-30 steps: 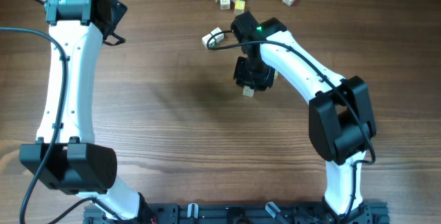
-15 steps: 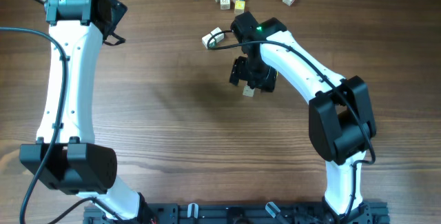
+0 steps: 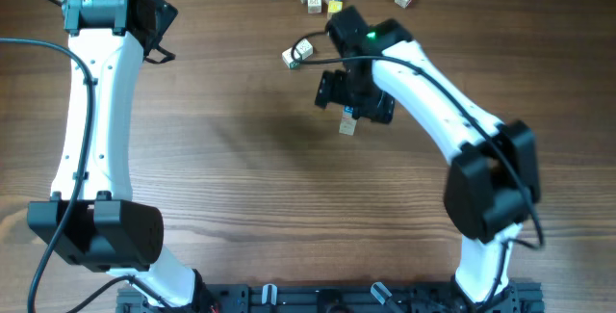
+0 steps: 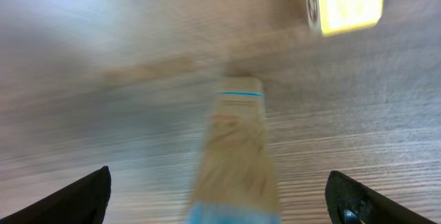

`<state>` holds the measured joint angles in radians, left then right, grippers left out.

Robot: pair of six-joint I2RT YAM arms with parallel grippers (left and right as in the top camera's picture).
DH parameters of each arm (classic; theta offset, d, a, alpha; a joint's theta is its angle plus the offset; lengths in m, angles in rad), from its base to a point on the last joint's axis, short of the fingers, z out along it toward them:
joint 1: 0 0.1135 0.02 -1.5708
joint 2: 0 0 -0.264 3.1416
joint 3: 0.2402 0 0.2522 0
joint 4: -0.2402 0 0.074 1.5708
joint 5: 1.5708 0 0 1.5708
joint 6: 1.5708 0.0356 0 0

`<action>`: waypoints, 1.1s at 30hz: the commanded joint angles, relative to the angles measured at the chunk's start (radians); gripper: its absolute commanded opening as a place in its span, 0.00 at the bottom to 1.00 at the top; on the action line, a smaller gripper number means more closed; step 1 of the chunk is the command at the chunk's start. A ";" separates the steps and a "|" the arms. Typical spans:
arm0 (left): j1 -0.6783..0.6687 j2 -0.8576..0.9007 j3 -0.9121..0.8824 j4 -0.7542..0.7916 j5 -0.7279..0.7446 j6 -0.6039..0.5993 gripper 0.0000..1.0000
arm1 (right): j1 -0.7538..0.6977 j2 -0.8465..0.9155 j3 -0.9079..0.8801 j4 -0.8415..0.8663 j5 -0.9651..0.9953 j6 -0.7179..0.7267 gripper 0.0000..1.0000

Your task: Form a tower

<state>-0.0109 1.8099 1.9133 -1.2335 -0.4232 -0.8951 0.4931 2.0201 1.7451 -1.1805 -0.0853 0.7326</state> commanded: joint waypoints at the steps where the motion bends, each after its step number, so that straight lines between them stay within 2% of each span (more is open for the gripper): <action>1: 0.003 0.010 0.004 0.000 -0.027 0.013 1.00 | -0.043 -0.189 0.125 0.008 0.046 0.001 0.99; 4: 0.003 0.010 0.004 0.000 -0.027 0.013 1.00 | -0.188 -0.267 0.143 0.006 0.120 0.000 1.00; 7: 0.003 0.010 0.004 0.000 -0.027 0.013 1.00 | -0.338 -0.177 0.114 0.017 0.022 -0.077 1.00; 9: 0.003 0.010 0.004 0.000 -0.027 0.013 1.00 | -0.336 -0.065 0.113 0.017 -0.029 -0.132 1.00; 11: 0.003 0.010 0.004 0.000 -0.027 0.013 1.00 | -0.333 0.029 0.113 0.003 -0.037 -0.035 1.00; 13: 0.003 0.010 0.004 0.000 -0.027 0.013 1.00 | -0.332 0.105 0.113 0.017 -0.101 -0.030 1.00; 21: 0.003 0.010 0.004 0.000 -0.027 0.013 1.00 | -0.314 0.168 0.111 0.099 -0.095 -0.132 1.00; 27: 0.003 0.010 0.004 0.000 -0.027 0.013 1.00 | -0.311 0.215 0.103 0.010 -0.150 -0.044 1.00; 28: 0.003 0.010 0.004 0.000 -0.027 0.013 1.00 | -0.307 0.215 0.095 0.024 -0.149 -0.059 0.99; 30: 0.003 0.010 0.004 0.000 -0.027 0.013 1.00 | -0.288 0.215 0.059 0.080 -0.148 -0.217 0.99; 31: 0.003 0.010 0.004 0.000 -0.027 0.013 1.00 | -0.280 0.215 0.043 0.091 -0.141 -0.246 0.99; 33: 0.003 0.010 0.004 0.000 -0.027 0.013 1.00 | -0.267 0.215 -0.011 0.129 -0.076 -0.260 0.91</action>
<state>-0.0109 1.8099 1.9133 -1.2331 -0.4232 -0.8951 0.2058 2.2246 1.7840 -1.0786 -0.2127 0.5438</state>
